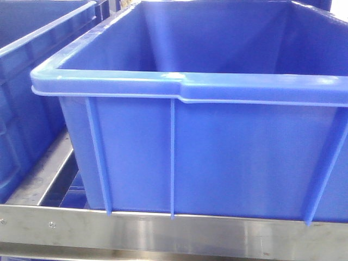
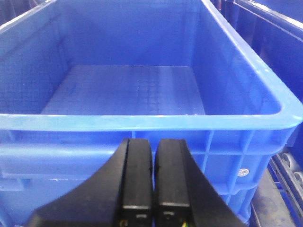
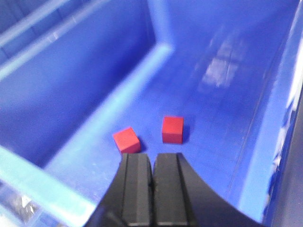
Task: Pick red cube and place on left shelf
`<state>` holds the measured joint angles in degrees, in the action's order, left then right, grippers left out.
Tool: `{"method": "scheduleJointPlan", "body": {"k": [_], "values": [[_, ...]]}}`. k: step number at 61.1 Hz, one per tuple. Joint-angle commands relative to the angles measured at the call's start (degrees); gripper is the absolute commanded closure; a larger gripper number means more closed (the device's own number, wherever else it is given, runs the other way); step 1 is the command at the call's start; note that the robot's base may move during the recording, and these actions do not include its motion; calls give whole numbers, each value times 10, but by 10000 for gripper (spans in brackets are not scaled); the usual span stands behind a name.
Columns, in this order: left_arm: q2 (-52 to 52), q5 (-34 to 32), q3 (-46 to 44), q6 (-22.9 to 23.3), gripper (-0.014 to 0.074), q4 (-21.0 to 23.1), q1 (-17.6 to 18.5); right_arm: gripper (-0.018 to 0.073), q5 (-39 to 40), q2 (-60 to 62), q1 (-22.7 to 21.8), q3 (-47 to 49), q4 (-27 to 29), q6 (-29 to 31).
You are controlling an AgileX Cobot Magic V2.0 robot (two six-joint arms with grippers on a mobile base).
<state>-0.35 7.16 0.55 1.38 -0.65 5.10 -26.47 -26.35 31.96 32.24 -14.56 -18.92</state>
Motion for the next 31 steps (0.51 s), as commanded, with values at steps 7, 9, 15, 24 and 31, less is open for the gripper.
{"method": "scheduleJointPlan", "body": {"k": [7, 9, 15, 24, 31], "values": [[-9, -49, 13, 0, 495, 3, 3, 512, 40, 8, 0, 13, -15, 7], [-9, -49, 13, 0, 495, 3, 3, 512, 40, 8, 0, 13, -15, 7], [-9, -49, 13, 0, 495, 3, 3, 512, 41, 8, 0, 13, -15, 7], [-9, -49, 13, 0, 495, 3, 3, 512, 45, 8, 0, 13, -15, 7], [-9, -49, 13, 0, 495, 3, 3, 512, 52, 8, 0, 12, -16, 7]]}}
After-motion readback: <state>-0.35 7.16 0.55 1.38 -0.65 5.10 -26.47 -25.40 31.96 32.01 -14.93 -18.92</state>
